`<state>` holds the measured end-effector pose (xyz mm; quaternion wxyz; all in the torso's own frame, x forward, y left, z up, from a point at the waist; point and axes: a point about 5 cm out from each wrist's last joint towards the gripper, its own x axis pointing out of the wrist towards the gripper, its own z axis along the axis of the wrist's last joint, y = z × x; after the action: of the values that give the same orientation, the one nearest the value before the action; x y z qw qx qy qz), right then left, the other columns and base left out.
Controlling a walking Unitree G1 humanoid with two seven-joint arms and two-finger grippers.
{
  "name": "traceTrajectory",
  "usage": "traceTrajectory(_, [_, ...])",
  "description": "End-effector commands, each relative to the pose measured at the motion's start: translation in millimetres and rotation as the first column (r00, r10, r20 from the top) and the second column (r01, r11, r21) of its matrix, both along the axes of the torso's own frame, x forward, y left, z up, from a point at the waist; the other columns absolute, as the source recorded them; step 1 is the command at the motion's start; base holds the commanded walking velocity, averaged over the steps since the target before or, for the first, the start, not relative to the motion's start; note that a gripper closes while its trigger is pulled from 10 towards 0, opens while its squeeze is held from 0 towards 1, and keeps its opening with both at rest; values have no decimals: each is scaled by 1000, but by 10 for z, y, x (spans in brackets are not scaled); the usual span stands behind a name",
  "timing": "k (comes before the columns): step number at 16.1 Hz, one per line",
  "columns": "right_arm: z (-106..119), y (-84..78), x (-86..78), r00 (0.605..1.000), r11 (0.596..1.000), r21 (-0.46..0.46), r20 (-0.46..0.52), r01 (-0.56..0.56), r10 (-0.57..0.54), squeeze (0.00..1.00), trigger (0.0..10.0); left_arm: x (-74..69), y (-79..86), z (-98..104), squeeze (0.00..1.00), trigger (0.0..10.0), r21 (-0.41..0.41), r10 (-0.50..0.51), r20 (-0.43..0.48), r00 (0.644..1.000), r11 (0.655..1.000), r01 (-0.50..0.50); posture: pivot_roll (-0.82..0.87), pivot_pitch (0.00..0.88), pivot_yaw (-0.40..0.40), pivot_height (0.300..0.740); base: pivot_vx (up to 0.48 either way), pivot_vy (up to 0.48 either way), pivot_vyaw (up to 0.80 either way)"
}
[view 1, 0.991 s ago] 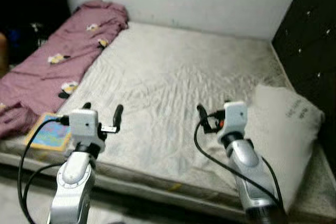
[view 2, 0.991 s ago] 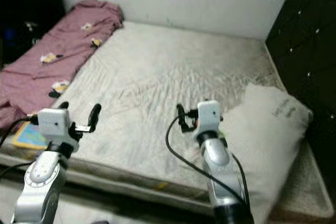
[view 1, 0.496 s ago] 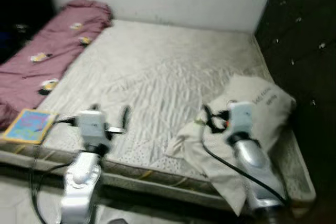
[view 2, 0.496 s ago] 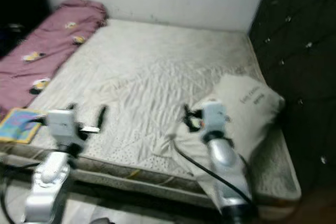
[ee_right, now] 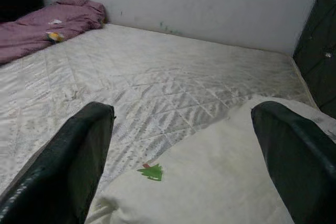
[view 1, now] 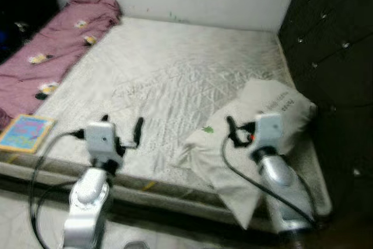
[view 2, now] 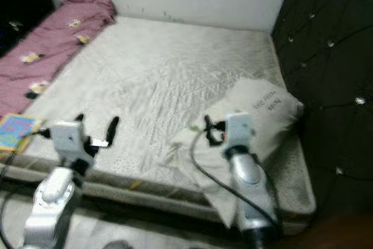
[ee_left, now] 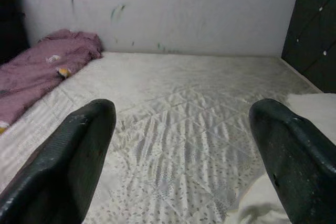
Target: Clean up the room
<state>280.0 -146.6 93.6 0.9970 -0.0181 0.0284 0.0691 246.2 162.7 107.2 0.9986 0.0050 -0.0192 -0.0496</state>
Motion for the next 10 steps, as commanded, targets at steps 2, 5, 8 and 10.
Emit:
traceTrajectory(2, [25, -42, 16, 1000, 1000, -10, 6, 8, -8, 0, 10000, -8, -17, -8, 0, 10000, 3, -2, -4, 1000, 1000, 2, 6, 0, -33, 740, 0, -422, 0])
traceTrajectory(5, [26, -42, 21, 1000, 1000, -11, 7, 8, -8, 0, 10000, -4, -18, -5, 0, 10000, 2, -3, -2, 1000, 1000, 3, 4, 0, -32, 740, 0, -435, 0])
traceTrajectory(8, [24, -43, 24, 1000, 1000, -11, 7, 10, -10, 0, 10000, -4, -7, -6, 0, 10000, -24, 6, -3, 1000, 1000, -6, 6, 0, -34, 740, 0, 0, 0])
traceTrajectory(10, [13, -48, 18, 1000, 1000, -8, 2, 12, -12, 0, 10000, -16, 11, -8, 0, 10000, 7, 42, -7, 999, 999, -42, 9, 0, -31, 740, 0, 0, -294])
